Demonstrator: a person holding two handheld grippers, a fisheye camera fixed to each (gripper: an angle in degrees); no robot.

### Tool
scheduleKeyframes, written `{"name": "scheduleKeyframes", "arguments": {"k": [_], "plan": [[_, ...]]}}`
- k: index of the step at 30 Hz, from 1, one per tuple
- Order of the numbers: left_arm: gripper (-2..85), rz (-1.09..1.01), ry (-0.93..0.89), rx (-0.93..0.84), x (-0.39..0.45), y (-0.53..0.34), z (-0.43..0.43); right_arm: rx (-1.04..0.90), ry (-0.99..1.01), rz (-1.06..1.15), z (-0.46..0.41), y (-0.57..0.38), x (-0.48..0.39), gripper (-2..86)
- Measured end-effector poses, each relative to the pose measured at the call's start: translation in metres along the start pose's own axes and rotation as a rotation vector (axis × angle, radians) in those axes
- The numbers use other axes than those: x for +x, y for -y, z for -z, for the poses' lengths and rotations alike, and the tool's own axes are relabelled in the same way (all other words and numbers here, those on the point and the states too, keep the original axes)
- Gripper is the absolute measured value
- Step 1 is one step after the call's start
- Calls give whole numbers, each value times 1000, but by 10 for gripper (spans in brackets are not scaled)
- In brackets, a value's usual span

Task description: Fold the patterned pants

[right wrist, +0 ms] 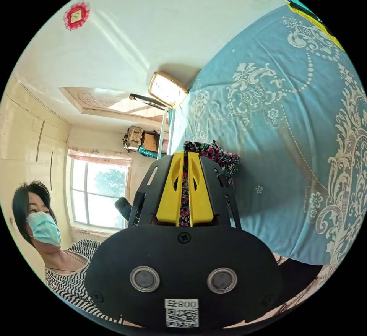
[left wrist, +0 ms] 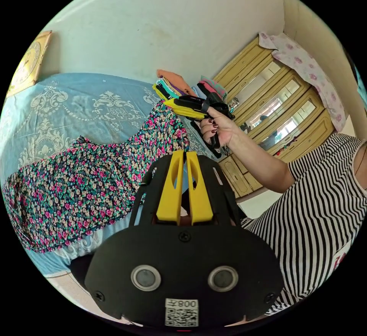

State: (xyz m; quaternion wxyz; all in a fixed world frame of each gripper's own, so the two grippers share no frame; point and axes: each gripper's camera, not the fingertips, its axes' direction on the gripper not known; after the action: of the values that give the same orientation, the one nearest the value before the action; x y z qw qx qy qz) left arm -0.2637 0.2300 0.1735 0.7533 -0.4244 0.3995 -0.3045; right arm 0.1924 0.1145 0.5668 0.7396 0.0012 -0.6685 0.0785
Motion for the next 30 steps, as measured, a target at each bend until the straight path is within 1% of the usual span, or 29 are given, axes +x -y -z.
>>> {"name": "scheduleKeyframes", "arguments": {"k": [2,3,5,6,11,15,20,30], "plan": [[12,68,-1,92,-31,-19,53,-45,-1,55,-48,13,-33,16],[12,85,7,116,-39,-24,66,-57,-5,68,-61,17,-40,16],[12,146,42,188,-70,-45,116,-115,-1,103,-116,31,-67,16],[12,161,53,206,-77,-50,128,-131,1,111,-131,34,-72,16],[11,304,134,298,-147,-95,220,-257,-43,149,-259,58,-109,17],[11,427,168,334,-192,-126,267,-349,-106,145,-341,69,-119,16],[11,569,162,378,-247,-167,319,-463,-176,139,-438,78,-124,16],[12,703,160,466,-308,-211,396,-585,-235,163,-551,90,-140,18]]}}
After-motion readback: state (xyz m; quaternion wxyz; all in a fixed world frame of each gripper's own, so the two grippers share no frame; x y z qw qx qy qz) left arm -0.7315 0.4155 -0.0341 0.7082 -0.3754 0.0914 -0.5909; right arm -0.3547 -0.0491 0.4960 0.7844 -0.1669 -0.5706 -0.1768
